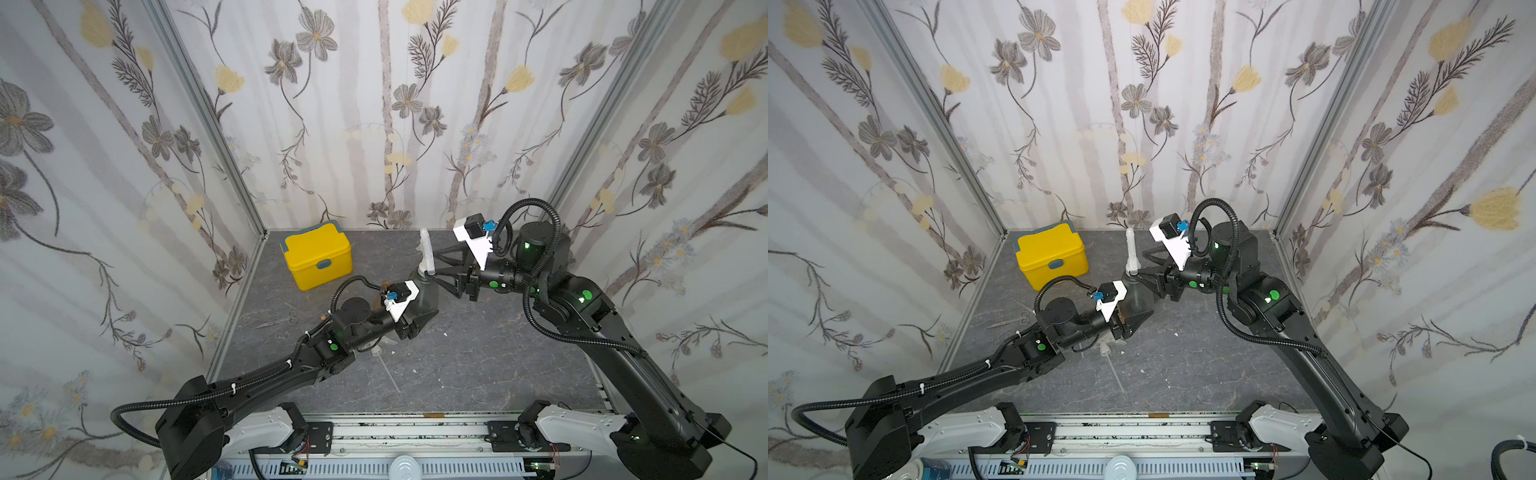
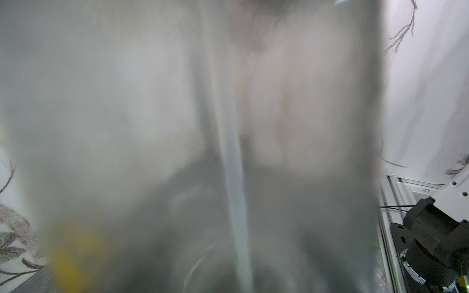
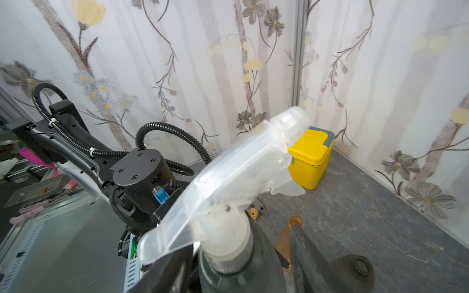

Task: Attach spray nozzles to spray bottles
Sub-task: Screw the spray nozzle on the spray bottle.

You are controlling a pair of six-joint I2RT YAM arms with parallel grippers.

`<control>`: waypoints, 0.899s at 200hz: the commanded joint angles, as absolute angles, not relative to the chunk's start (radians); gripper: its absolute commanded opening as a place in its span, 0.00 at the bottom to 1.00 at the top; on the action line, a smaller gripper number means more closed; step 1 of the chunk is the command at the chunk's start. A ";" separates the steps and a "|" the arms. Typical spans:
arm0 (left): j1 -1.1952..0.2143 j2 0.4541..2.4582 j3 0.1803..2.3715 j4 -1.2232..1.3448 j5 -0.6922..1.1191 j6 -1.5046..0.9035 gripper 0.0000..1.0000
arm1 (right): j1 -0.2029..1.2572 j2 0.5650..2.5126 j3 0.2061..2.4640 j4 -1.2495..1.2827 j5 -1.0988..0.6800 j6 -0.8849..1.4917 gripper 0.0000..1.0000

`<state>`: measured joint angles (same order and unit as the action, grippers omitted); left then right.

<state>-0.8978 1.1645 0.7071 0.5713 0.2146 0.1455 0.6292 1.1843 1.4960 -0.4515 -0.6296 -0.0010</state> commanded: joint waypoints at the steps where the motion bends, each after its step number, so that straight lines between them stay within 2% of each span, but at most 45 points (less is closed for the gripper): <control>1: -0.897 1.167 0.716 0.593 0.233 0.142 0.74 | 0.629 1.196 1.501 -0.389 -0.702 -0.012 0.51; 26: -0.897 1.172 0.719 0.589 0.226 0.144 0.74 | 0.630 1.206 1.486 -0.363 -0.681 0.014 0.35; 57: -0.897 1.175 0.721 0.589 0.210 0.147 0.74 | 0.638 1.196 1.438 -0.343 -0.657 0.037 0.30; 90: -0.897 1.176 0.722 0.589 0.199 0.145 0.74 | 0.683 1.168 1.381 -0.324 -0.537 0.057 0.27; 140: -0.896 1.183 0.722 0.595 0.141 0.143 0.74 | 0.813 1.110 1.250 -0.208 -0.099 0.173 0.22; 164: -0.897 1.187 0.719 0.604 0.110 0.140 0.74 | 0.939 1.114 1.219 -0.165 0.189 0.225 0.20; 180: -0.895 1.189 0.718 0.610 0.095 0.140 0.74 | 1.015 1.131 1.214 -0.126 0.306 0.224 0.21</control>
<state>-0.8959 1.1862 0.7101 0.5129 0.1089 0.1230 0.9192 1.1061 1.2312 -0.1280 0.0608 0.1715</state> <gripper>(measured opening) 0.741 0.285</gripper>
